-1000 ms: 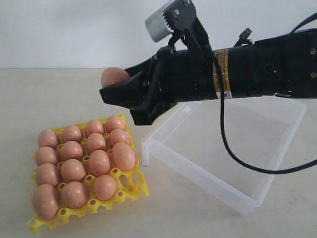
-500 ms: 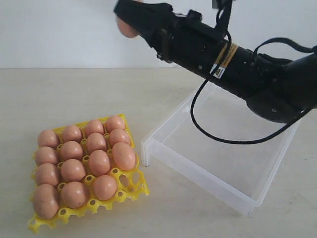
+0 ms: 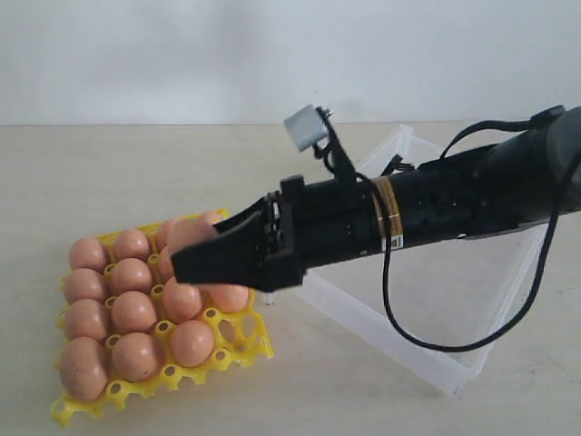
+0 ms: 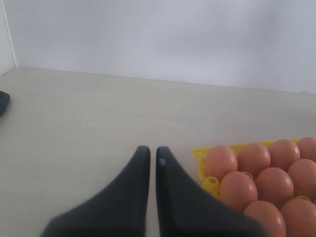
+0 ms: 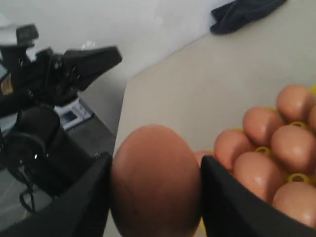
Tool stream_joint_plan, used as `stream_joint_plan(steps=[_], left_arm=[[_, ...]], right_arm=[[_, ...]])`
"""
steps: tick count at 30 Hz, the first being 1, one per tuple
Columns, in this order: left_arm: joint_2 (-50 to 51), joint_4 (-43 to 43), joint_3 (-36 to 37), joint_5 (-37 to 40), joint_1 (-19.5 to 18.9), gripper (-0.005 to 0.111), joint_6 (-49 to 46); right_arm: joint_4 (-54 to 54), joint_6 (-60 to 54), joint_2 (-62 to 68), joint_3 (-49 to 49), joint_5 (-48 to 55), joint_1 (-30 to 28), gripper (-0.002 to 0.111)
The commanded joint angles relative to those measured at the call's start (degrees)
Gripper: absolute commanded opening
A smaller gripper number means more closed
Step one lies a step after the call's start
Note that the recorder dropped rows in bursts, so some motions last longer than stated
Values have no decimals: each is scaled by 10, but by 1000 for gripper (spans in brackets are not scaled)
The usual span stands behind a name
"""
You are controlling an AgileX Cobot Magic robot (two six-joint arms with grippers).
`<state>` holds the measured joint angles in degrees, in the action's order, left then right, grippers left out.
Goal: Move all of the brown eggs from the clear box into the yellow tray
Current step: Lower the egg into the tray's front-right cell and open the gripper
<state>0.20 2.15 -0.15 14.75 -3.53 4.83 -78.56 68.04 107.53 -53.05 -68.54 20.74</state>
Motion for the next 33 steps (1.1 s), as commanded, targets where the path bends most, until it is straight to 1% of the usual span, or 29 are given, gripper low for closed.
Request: stream_joint_plan(steps=[1, 4, 7, 10, 13, 17, 20, 23, 27, 30, 33], left_arm=[[-2, -4, 1, -4, 1, 4, 1], [-2, -4, 1, -4, 1, 4, 1], [-2, -4, 1, -2, 1, 4, 1], [-2, -4, 1, -2, 1, 4, 1], [-2, -4, 1, -2, 1, 4, 1], [-2, -4, 1, -2, 1, 4, 1], [-2, -4, 1, -2, 1, 4, 1], [-2, -4, 1, -2, 1, 4, 1], [-2, -4, 1, -2, 1, 4, 1], [-2, -4, 1, -2, 1, 4, 1], [-2, -4, 1, -1, 1, 4, 1]], right_arm=[[-54, -89, -6, -3, 112, 42, 0], [-85, -102, -12, -3, 217, 80, 0], [-78, -101, -12, -3, 266, 106, 0], [-29, -101, -12, -3, 295, 112, 0], [55, -102, -12, -3, 321, 111, 0], [118, -112, -18, -3, 317, 111, 0], [152, -109, -46, -3, 318, 111, 0], [232, -118, -97, 3, 346, 111, 0], [385, -221, -146, 52, 319, 112, 0], [439, -284, -145, 106, 287, 112, 0], [447, -296, -109, 148, 239, 112, 0]])
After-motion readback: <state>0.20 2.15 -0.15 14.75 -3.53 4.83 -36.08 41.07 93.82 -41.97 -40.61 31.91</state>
